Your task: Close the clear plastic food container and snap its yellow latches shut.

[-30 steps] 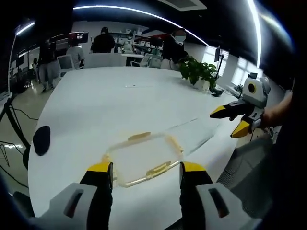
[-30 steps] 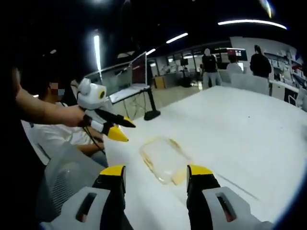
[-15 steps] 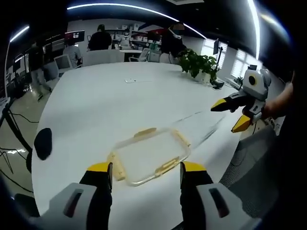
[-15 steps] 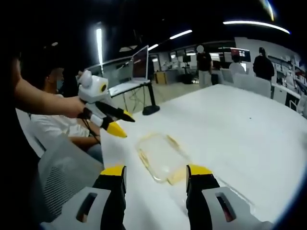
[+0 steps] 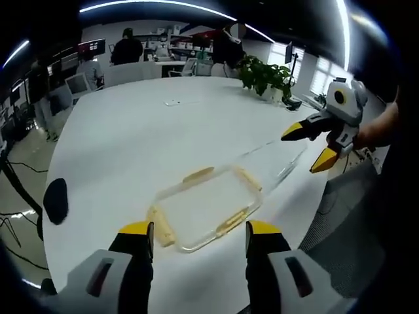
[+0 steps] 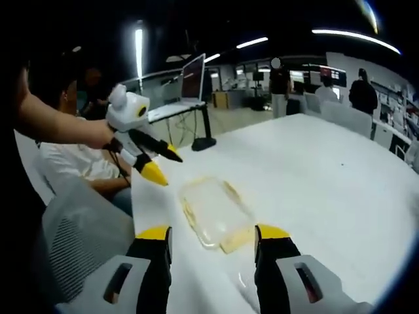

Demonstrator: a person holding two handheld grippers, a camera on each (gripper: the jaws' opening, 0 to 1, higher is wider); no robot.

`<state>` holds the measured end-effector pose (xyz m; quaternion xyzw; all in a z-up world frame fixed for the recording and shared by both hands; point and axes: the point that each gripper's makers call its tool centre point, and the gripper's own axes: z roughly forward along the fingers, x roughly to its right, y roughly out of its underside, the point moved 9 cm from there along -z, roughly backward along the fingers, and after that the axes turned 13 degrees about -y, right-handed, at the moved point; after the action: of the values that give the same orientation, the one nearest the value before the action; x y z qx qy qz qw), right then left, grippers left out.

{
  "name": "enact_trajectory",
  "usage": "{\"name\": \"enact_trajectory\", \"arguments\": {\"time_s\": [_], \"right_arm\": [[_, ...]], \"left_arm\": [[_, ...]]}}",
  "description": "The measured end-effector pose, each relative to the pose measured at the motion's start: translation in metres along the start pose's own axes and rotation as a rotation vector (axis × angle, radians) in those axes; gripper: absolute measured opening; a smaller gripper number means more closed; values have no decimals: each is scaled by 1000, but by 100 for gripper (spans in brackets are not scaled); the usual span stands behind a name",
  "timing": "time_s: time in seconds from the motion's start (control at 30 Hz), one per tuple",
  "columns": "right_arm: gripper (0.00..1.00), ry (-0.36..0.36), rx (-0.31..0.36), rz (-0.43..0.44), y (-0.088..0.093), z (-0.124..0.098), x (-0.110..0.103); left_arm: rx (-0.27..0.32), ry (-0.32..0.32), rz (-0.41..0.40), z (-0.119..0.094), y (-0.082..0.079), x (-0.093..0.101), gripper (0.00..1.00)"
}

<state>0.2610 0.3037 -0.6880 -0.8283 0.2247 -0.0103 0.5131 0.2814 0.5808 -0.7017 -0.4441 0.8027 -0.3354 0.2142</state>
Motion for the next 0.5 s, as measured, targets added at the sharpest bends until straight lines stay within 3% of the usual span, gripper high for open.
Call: {"name": "enact_trajectory", "arguments": {"time_s": [0.5], "right_arm": [[53, -8, -69, -33, -2, 13, 7]], "left_arm": [[-67, 22, 93, 7, 2, -12, 56]]}}
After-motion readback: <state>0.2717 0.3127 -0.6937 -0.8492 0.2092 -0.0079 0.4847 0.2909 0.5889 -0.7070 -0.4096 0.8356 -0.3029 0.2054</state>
